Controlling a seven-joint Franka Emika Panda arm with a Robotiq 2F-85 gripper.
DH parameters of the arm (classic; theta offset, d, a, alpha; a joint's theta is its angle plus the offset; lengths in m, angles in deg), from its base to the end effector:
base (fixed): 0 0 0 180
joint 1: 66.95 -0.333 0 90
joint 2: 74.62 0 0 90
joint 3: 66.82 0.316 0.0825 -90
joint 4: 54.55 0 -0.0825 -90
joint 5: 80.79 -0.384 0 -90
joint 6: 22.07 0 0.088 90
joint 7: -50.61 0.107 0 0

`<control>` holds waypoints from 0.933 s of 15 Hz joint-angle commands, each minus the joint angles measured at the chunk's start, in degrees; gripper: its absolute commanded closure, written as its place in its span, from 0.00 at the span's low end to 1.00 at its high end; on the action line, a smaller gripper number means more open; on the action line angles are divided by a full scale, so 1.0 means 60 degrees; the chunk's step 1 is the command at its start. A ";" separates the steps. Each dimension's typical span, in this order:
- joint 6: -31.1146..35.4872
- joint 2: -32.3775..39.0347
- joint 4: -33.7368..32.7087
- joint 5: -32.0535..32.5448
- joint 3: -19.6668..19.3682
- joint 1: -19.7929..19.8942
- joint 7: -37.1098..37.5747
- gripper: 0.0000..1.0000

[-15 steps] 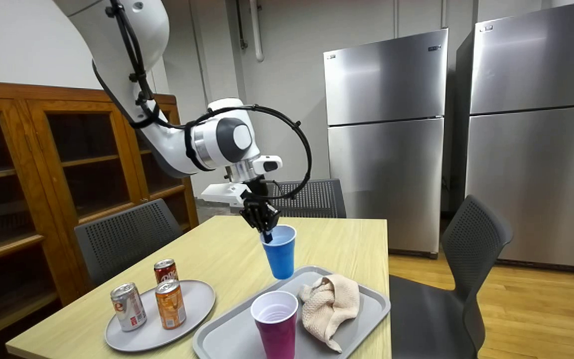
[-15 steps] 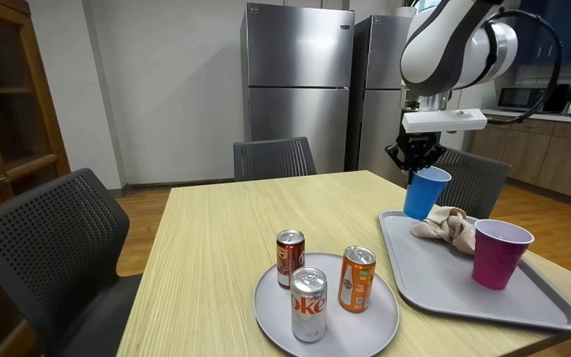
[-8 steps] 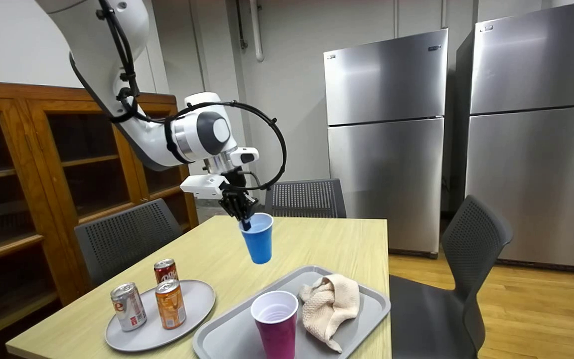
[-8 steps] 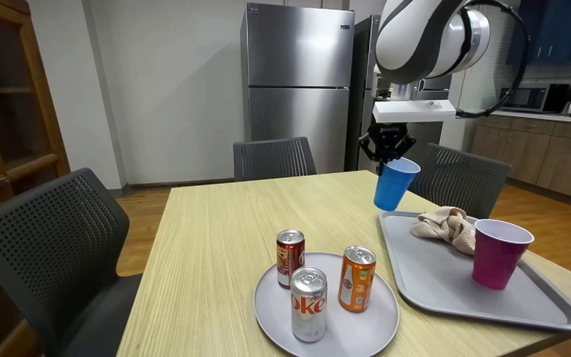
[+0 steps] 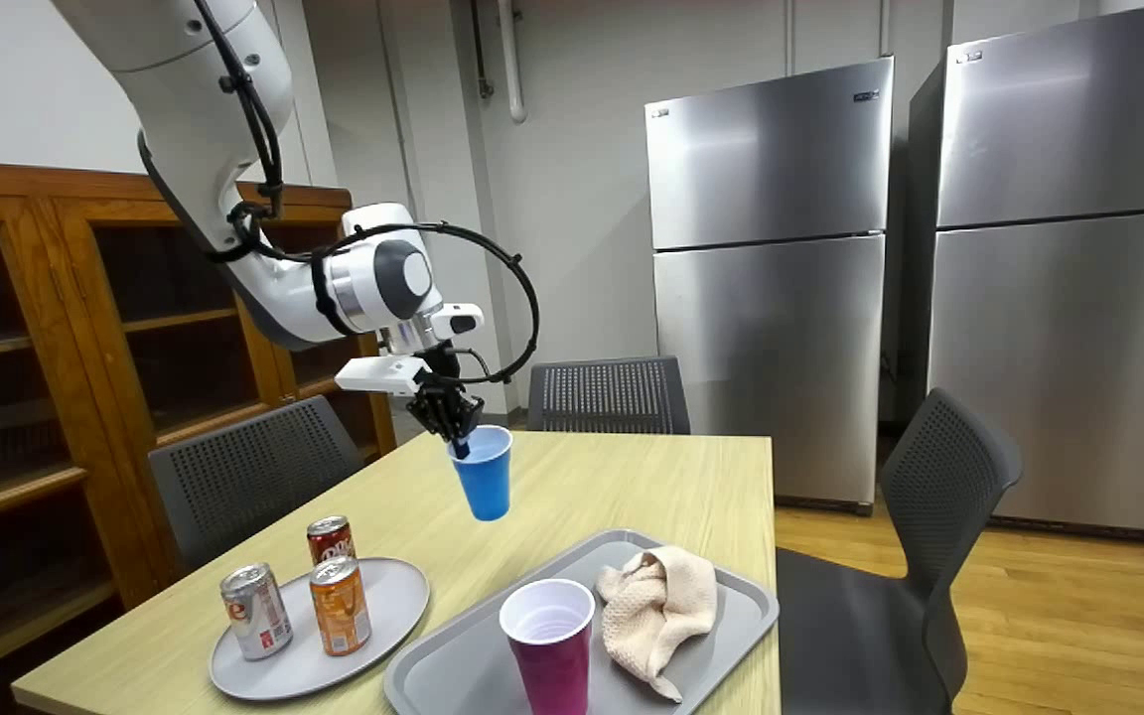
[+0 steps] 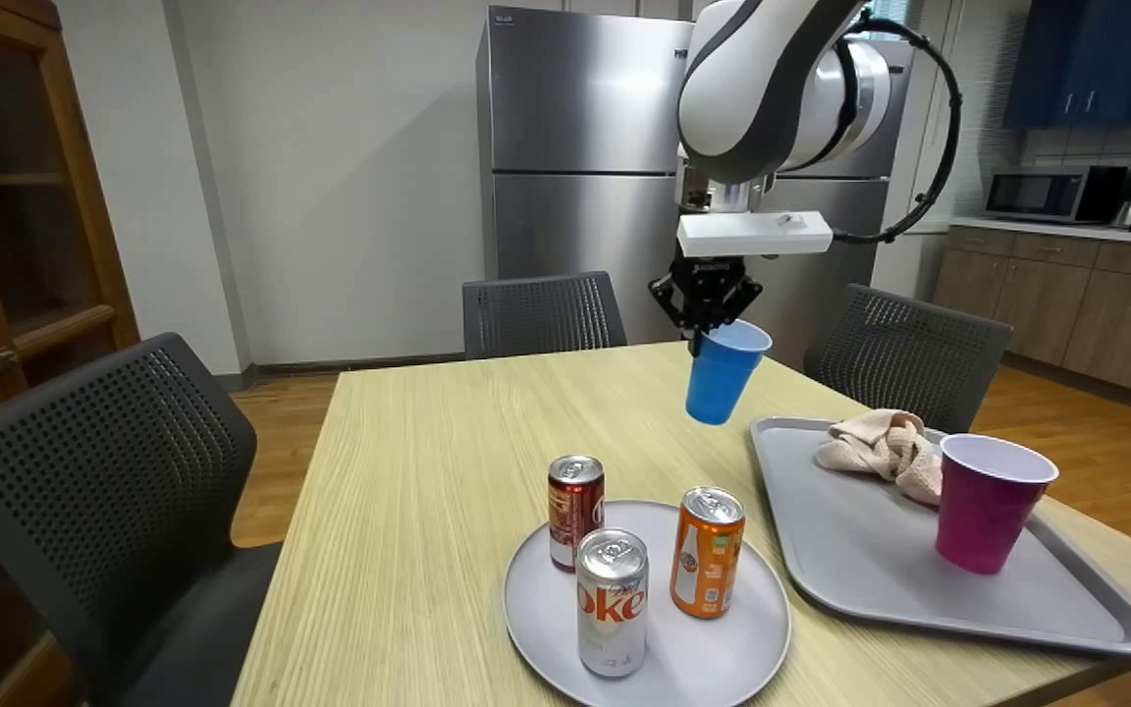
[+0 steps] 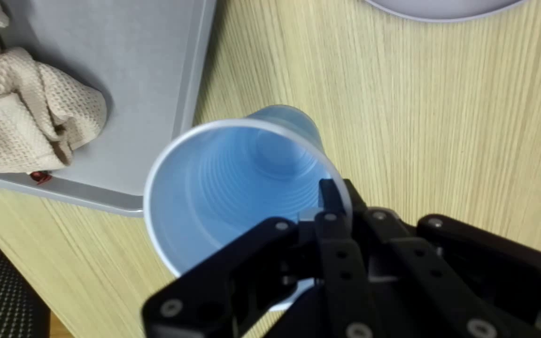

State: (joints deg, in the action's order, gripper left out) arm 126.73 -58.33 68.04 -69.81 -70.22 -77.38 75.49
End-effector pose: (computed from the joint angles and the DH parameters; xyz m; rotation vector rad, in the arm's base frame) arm 0.5824 0.0763 0.2879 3.0402 -0.2318 0.3073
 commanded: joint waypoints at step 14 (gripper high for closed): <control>-0.0917 0.2167 -0.1802 0.0043 -0.0027 -0.0681 -0.0097 0.99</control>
State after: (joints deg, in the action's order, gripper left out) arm 124.26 -46.70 60.15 -69.81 -70.18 -80.96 75.43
